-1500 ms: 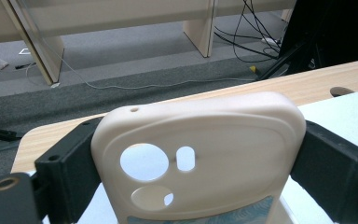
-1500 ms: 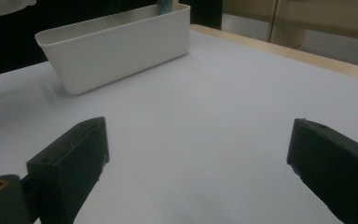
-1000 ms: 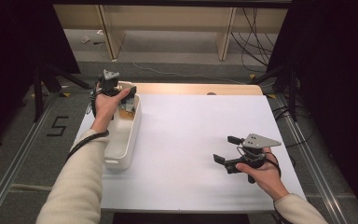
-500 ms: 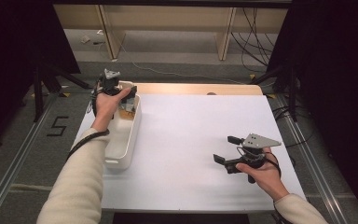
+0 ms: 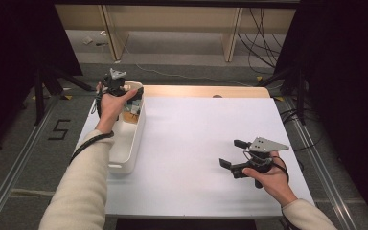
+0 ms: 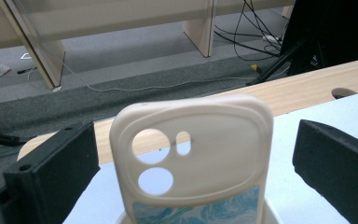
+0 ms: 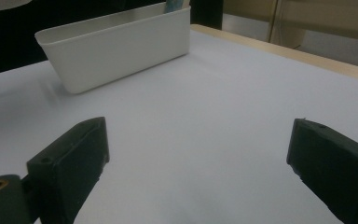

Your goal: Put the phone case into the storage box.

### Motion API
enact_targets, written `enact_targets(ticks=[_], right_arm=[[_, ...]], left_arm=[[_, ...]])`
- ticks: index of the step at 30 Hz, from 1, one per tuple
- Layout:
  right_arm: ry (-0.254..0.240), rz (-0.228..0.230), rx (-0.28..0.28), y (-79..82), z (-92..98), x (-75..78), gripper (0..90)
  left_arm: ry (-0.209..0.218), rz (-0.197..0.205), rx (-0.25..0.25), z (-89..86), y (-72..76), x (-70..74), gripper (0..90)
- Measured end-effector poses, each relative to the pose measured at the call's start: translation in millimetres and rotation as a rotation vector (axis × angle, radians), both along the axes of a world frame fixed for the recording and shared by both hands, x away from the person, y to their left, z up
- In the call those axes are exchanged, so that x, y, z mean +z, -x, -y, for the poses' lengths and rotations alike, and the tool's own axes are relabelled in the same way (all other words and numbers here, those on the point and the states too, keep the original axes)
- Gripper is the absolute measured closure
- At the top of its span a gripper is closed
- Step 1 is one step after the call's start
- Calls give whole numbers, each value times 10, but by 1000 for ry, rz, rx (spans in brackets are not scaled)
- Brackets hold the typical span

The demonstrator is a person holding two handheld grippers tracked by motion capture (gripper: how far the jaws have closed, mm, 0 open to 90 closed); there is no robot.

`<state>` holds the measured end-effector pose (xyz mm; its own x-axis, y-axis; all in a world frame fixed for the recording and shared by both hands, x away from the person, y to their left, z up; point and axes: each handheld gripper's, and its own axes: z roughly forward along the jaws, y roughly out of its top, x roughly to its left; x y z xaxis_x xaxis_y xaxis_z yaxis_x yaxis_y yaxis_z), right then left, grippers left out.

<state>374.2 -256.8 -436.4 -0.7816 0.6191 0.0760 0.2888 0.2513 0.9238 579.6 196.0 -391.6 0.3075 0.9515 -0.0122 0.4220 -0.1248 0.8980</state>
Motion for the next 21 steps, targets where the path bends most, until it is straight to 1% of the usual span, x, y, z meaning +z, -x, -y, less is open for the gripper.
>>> enact_targets(ticks=[6,10,13,15,18,21], right_arm=[[2,-1,-2,-1,0,-2,64],[1,1,-4,-2,0,-2,63],[1,0,-7,-2,0,-1,63],[-1,3,-6,-3,-2,-1,63],[-3,2,-6,-2,-3,0,62],[-2,5,-6,-2,-3,1,62]], left_arm=[[6,20,-1,0,25,60,0],[24,31,-7,-12,70,105,0],[28,35,-11,-25,121,148,0],[39,36,-20,-36,166,170,0],[46,35,-38,-52,243,176,0],[60,39,-42,-77,315,176,0]])
